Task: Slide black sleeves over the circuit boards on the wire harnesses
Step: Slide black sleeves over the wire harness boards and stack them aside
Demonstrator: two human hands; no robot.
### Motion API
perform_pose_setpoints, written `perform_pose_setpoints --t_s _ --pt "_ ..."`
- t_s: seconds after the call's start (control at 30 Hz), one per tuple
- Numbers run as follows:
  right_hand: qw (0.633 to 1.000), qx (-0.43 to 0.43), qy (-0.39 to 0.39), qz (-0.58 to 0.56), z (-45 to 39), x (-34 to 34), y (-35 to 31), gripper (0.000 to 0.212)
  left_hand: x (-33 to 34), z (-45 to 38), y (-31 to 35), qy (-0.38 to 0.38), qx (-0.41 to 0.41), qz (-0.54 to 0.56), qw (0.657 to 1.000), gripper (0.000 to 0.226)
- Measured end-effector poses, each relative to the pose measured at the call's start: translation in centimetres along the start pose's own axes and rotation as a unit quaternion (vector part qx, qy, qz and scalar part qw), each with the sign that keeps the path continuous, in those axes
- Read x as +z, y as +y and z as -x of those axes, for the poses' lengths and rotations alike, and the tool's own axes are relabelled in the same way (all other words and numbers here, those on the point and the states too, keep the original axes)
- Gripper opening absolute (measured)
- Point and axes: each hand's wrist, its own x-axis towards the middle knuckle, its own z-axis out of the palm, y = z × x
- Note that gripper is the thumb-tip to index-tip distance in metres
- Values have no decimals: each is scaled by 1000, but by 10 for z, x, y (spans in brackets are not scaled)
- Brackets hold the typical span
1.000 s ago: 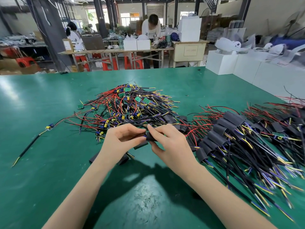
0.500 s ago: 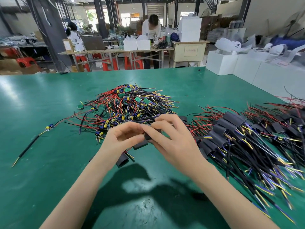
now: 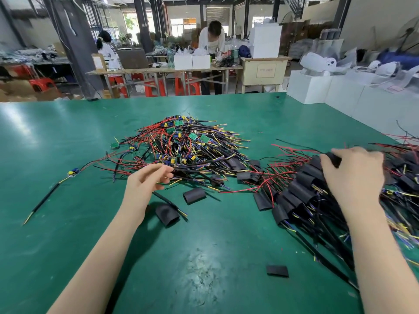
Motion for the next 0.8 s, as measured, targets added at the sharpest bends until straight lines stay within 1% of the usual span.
perform_pose_setpoints --t_s 0.07,0.13,0.2,0.23,0.27,0.3,0.37,0.4,0.47,0.5,0.53,0.57,0.6,0.67,0.73,0.8 --pt "1000 -16 12 -19 0 3 0 36 -3 -1 -1 7 -1 -15 1000 16" --pt "995 -47 61 -62 1 4 -7 39 -6 -3 -1 29 10 -38 999 14" --pt "981 -114 118 -104 5 4 -21 33 -11 -5 -4 59 43 -100 992 14" --pt "973 -149 128 -121 10 5 -30 28 -13 -7 -6 75 60 -148 984 14" --pt "967 -180 116 -138 17 7 -41 25 -15 -7 -9 87 72 -196 974 14" --pt "961 -211 83 -157 25 10 -52 23 -16 -8 -12 96 78 -237 963 17" --pt "939 -290 -18 -187 47 20 -73 23 -19 -9 -17 88 88 -307 944 27" --pt "917 -340 -72 -199 58 27 -83 25 -22 -10 -20 68 96 -348 930 32" --pt "857 -436 -166 -218 76 42 -100 29 -29 -12 -25 8 109 -443 890 39" --pt "830 -470 -208 -218 82 50 -107 31 -32 -12 -26 -19 106 -481 870 38" --pt "811 -488 -248 -207 88 58 -114 34 -34 -13 -27 -40 101 -503 857 35" --pt "803 -493 -281 -186 92 65 -121 37 -35 -12 -26 -57 97 -515 850 31" --pt "802 -492 -301 -153 94 72 -126 40 -36 -12 -25 -68 99 -520 846 27" --pt "810 -490 -315 -69 93 80 -137 45 -35 -11 -23 -78 110 -529 838 21" --pt "814 -496 -300 -27 89 83 -146 40 -36 -11 -22 -72 121 -548 825 17" --pt "818 -491 -298 -24 84 82 -151 31 -38 -10 -22 -61 132 -574 806 12"
